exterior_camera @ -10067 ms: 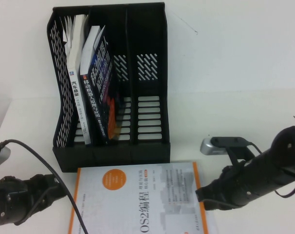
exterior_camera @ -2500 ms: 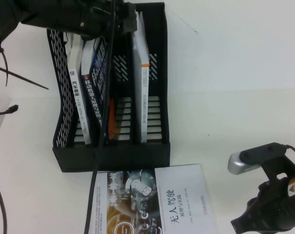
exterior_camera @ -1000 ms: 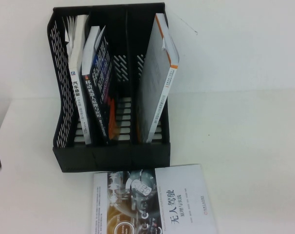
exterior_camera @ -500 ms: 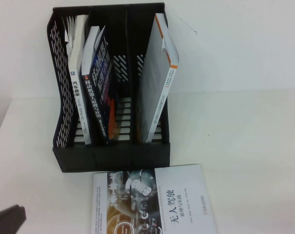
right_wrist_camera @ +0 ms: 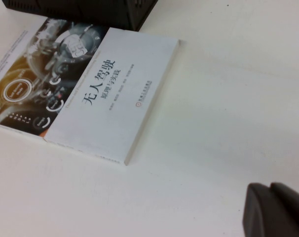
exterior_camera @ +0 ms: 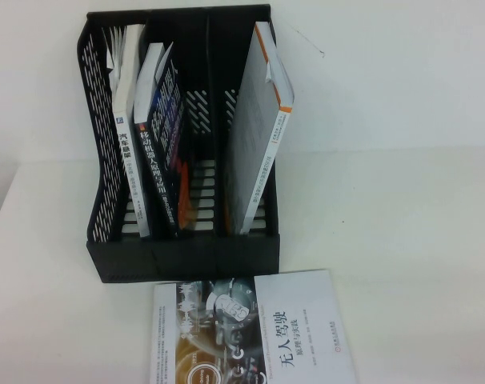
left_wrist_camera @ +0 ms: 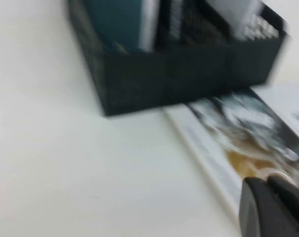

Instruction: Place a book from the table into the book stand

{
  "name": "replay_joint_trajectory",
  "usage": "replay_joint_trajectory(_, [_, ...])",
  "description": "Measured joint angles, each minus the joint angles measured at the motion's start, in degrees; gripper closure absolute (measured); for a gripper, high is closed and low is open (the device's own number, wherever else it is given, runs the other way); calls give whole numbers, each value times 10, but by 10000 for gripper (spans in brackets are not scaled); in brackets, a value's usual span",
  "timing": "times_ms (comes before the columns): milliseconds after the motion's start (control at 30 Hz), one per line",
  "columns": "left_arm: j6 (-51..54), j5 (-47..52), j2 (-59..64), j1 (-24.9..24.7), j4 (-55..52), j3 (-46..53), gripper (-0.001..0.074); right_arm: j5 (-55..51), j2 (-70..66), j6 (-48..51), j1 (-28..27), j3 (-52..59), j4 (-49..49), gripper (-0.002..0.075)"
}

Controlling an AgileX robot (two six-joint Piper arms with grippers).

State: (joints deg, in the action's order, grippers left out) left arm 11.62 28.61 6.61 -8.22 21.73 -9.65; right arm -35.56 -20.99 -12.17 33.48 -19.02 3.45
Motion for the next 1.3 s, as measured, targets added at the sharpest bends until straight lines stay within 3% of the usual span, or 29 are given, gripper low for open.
replay_joint_trajectory(167, [0, -2, -68, 66, -7, 45, 735, 0, 0, 0, 0, 0, 0, 727])
replay_joint_trajectory(300, [1, -23, -72, 92, -7, 91, 735, -1, 0, 0, 0, 1, -1, 727])
replay_joint_trajectory(467, [12, -74, -73, 95, -8, 102, 736, -1, 0, 0, 0, 1, -1, 727])
replay_joint_trajectory(967, [20, -79, -73, 97, -43, 102, 736, -1, 0, 0, 0, 1, -1, 727])
replay_joint_trajectory(1300, [-84, -84, -73, 101, -128, 102, 736, -1, 0, 0, 0, 1, -1, 727])
